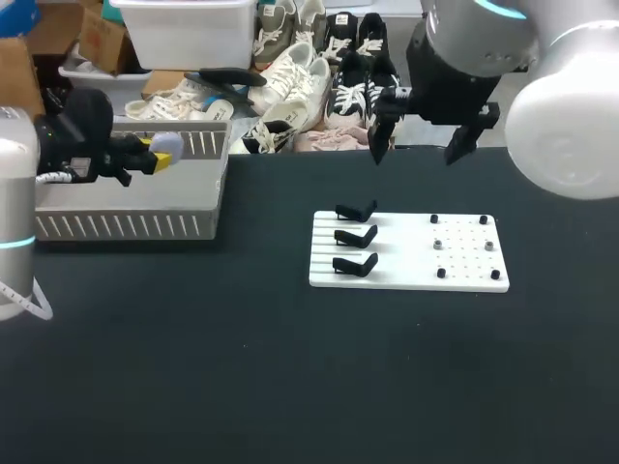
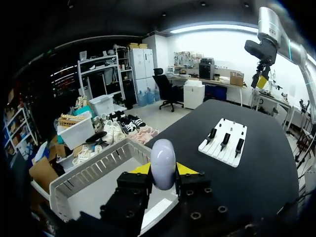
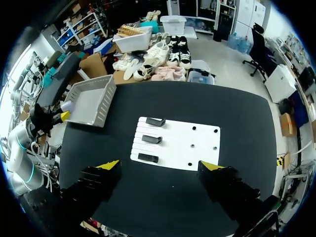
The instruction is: Pick up each earbud case from the left stands, insert the matching earbuds, close the lid, and place the case in the box.
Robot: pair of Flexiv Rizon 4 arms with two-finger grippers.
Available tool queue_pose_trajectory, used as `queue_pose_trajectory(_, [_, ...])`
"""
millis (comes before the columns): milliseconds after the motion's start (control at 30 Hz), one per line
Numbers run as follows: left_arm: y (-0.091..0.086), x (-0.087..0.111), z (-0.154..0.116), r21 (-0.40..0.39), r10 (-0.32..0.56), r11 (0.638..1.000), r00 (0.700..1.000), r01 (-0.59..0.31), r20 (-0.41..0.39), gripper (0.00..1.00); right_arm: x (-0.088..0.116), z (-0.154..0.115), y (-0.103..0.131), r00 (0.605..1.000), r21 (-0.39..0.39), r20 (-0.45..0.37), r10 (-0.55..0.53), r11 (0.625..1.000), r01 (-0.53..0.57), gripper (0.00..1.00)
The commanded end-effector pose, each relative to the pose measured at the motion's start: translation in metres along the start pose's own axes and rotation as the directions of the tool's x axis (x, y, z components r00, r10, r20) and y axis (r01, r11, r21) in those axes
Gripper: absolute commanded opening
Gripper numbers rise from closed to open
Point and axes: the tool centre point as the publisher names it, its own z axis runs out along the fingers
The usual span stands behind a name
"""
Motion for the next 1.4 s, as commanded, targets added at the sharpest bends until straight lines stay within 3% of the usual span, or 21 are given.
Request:
queue_pose_trajectory(33, [0.024,0.004,0.015,0.021,-0.022,0.999,0.993,0.025,-0.114,0.00,0.003,-0.001,-0.001,1.000,0.001,0.008,0.002,1.000,-0.003,1.00])
queue_pose_trajectory(133, [0.035,0.011,0.022,0.039,-0.015,0.999,0.982,0.023,-0.188,0.00,0.003,-0.001,-0.001,1.000,0.001,0.008,0.002,1.000,-0.003,1.00])
queue_pose_trajectory(300, [0.052,0.017,0.033,0.065,-0.051,0.996,0.976,0.066,-0.210,0.00,0.003,-0.001,-0.001,1.000,0.001,0.008,0.002,1.000,-0.003,1.00])
queue_pose_trajectory(467, [0.057,0.021,0.042,0.092,-0.060,0.992,0.974,0.082,-0.217,0.00,0.003,-0.001,-0.001,1.000,0.001,0.008,0.002,1.000,-0.003,1.00])
queue_pose_trajectory(500, [0.057,0.021,0.043,0.092,-0.063,0.992,0.974,0.084,-0.216,0.05,0.003,-0.001,-0.001,1.000,0.001,0.008,0.002,1.000,-0.003,1.00])
queue_pose_trajectory(633, [0.054,0.020,0.045,0.104,-0.048,0.992,0.976,0.071,-0.210,0.57,0.003,-0.001,-0.001,1.000,0.001,0.008,0.002,1.000,-0.003,1.00])
queue_pose_trajectory(667, [0.053,0.018,0.045,0.105,-0.032,0.993,0.976,0.056,-0.214,1.00,0.003,-0.001,-0.001,1.000,0.001,0.008,0.002,1.000,-0.003,1.00])
queue_pose_trajectory(967, [0.025,0.002,0.017,0.095,0.045,0.995,0.989,-0.032,-0.139,1.00,0.003,-0.001,-0.001,1.000,0.001,0.008,0.002,1.000,-0.003,1.00])
queue_pose_trajectory(1300, [-0.037,-0.004,-0.011,0.161,0.088,0.984,0.995,-0.079,-0.045,1.00,0.003,-0.001,-0.001,1.000,0.001,0.008,0.002,1.000,-0.003,1.00])
queue_pose_trajectory(1400, [-0.037,-0.004,-0.011,0.161,0.088,0.984,0.995,-0.079,-0.045,1.00,0.003,-0.001,-0.001,1.000,0.001,0.008,0.002,1.000,-0.003,1.00])
